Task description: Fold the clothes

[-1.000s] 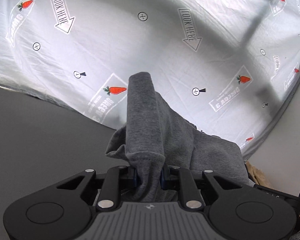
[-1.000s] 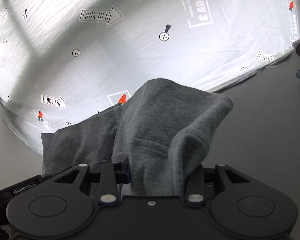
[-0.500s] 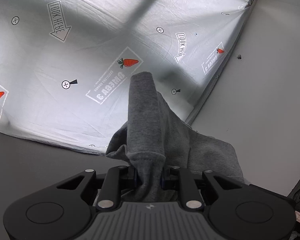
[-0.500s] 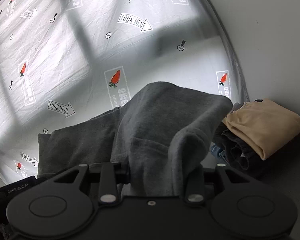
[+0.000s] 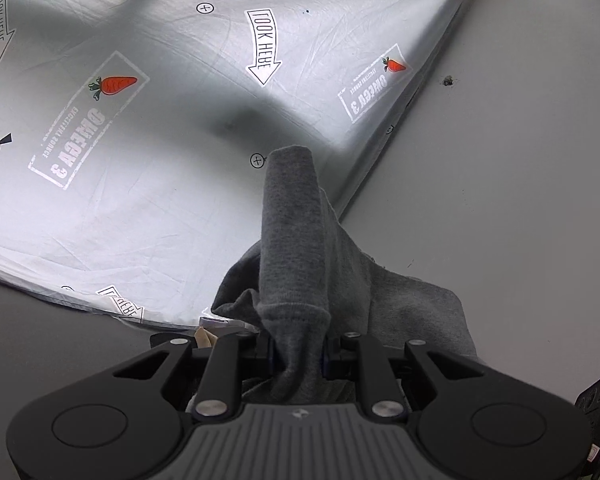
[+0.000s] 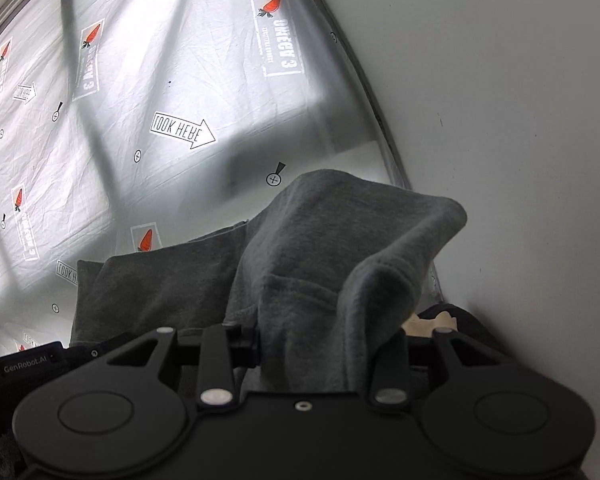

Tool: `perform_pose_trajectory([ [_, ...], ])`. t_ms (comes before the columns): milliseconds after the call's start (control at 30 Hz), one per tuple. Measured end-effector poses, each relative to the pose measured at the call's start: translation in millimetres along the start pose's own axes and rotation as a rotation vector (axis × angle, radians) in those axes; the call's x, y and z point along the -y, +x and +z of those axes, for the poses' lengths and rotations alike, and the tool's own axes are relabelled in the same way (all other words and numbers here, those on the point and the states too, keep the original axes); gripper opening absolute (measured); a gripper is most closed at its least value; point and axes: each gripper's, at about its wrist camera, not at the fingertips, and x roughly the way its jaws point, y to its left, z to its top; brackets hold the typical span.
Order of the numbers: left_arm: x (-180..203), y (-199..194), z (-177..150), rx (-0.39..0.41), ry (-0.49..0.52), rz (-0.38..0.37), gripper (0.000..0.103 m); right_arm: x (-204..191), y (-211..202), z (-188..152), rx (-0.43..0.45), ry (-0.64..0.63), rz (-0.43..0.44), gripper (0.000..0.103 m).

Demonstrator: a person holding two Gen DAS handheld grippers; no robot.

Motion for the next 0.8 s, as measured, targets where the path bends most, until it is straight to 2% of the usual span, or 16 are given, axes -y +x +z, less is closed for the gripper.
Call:
perform_pose_trajectory([
  [133, 2.5, 50.2, -6.2, -0.048, 0.023, 0.02, 0.02, 32.3, 37.0, 15.7, -0.034, -0.049, -0.045, 0.039],
  [267, 5.1, 100.3, -12.5, -0.096, 0.046, 0.04, 0.019, 62.5, 90.2, 14.4, -0.125, -0.118, -0.1, 0.042],
  [367, -26.8, 147.9, -21.5, -0.159, 0.039, 0.125, 0.019, 78.2, 134.3, -0.6, -0.177, -0.271, -0.154, 0.046],
  [433, -56.7, 174.7, -24.1, -0.218, -0.031, 0.18, 0.019, 87.1, 160.0, -7.8, -0.192, -0.307, -0.186, 0.047],
  [533, -85.1, 187.5, -24.1, -0.237, -0.108, 0.195, 0.019, 91.8, 184.9, -14.5, -0.201, -0.365, -0.222, 0.047],
  [700, -90.4, 198.9, -26.1, -0.25, -0.042, 0.225, 0.022, 84.8, 205.0, -23.1, -0.191, -0.545, -0.272, 0.059],
  [800, -87.7, 207.9, -25.9, -0.26, -0.011, 0.253, 0.024, 80.5, 217.1, -28.3, -0.184, -0.653, -0.302, 0.071],
])
